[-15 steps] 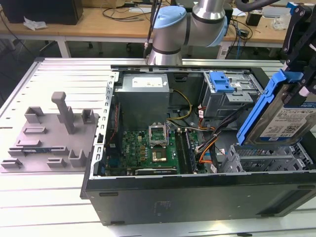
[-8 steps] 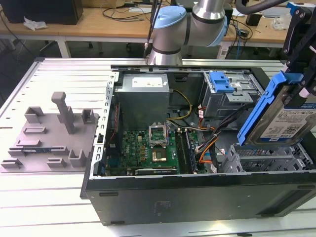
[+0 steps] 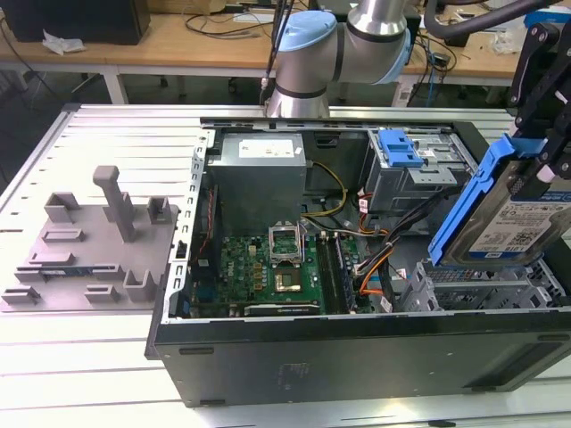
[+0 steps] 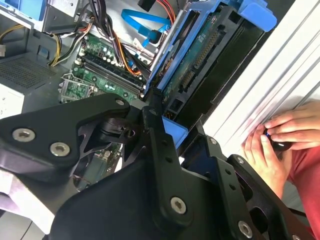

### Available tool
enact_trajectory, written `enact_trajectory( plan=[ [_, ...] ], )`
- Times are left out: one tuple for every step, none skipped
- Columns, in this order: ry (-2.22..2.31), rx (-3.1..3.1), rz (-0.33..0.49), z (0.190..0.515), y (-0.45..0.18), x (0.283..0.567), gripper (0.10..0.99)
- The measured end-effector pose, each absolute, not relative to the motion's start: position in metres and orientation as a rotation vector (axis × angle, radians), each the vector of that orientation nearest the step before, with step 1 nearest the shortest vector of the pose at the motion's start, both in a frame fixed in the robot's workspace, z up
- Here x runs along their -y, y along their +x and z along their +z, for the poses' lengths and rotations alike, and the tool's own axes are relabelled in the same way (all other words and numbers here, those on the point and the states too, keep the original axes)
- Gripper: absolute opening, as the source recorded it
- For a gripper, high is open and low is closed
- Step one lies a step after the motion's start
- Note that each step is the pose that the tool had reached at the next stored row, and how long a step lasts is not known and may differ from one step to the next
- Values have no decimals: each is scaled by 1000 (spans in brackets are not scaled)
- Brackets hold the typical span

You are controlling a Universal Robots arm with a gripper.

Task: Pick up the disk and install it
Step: 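Insert the disk into the insertion slot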

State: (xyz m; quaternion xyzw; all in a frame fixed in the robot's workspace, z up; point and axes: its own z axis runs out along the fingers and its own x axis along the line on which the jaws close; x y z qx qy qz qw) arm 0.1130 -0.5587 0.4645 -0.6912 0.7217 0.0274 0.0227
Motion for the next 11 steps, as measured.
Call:
enact_trajectory(
  plan=[
    [-2141,-2235,85,464,113,559,365],
    [-2141,-2235,85,464,113,559,365],
    [-2141,-2235,84,464,113,559,365],
    [-2141,-2235,85,464,113,559,365],
    [-2141,-2235,84,464,113,559,365],
    [-2141,-2235,84,464,113,559,365],
    [-2141,-2235,84,464,113,559,365],
    [-2142,-2234,84,464,113,559,365],
    [-2143,-2233,84,464,113,559,365],
    [-2145,-2232,84,463,113,559,365],
    [-2146,-2231,84,463,112,559,365]
  ],
)
